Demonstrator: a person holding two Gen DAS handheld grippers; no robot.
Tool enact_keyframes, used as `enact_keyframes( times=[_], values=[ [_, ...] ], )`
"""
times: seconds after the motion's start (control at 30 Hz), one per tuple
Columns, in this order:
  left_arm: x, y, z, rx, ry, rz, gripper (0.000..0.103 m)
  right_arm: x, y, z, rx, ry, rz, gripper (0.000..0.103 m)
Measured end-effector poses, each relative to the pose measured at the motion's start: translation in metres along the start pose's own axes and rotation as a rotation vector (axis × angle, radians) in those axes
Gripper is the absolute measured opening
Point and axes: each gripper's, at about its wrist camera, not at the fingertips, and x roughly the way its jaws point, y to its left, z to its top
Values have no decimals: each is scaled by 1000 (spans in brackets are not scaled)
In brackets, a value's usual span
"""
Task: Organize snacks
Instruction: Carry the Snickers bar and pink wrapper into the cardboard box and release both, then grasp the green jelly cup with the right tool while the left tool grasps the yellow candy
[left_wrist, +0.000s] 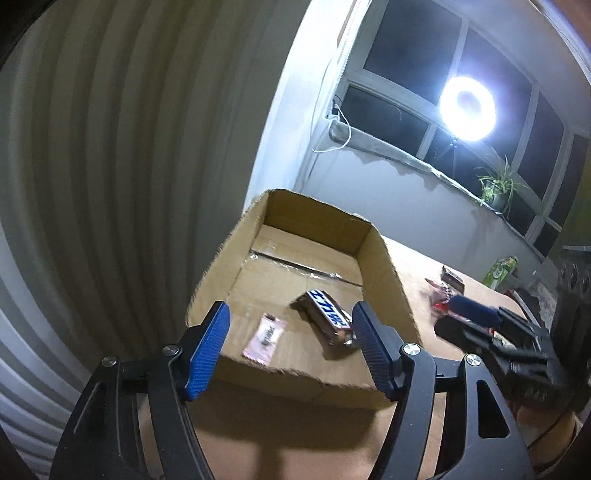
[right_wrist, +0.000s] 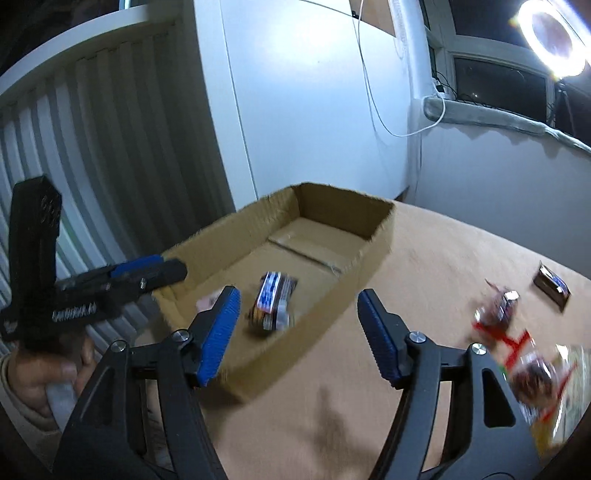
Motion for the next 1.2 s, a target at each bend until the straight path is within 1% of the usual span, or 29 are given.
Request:
enact_keyframes(
  times=[0.07,0.13,0.17,0.23,0.37,0.53,0.7,0.83,1.03,1.2],
  values=[
    [-3,-2,0,3,0,-5,69,-10,3,-9,-17,-1,-9,69],
    [-12,-7,-1,13,-6,-8,72,-18,6,-16,-31,-8,-23,70],
    [-14,-10,-1,18,-10,-7,75,-23,8,-21,-34,-14,-24,71],
    [-21,-18,-2,36,-18,-1,76,-32,11,-29,-32,-22,-19,74],
    [-33,-36,-6,71,-27,1,80,-47,15,-46,-26,-23,-11,74],
    [-36,-58,-13,116,-12,-22,80,-70,17,-71,-37,-21,-39,74],
    [-30,-88,-21,171,21,-65,81,-90,5,-93,-20,-22,-81,74],
    [-30,-109,-29,205,39,-89,81,-104,-8,-102,4,-31,-110,74],
    [-28,-133,-37,246,59,-103,81,-117,-25,-110,42,-54,-133,74],
    [-21,-154,-46,280,92,-115,81,-126,-40,-117,74,-69,-143,74]
  ],
)
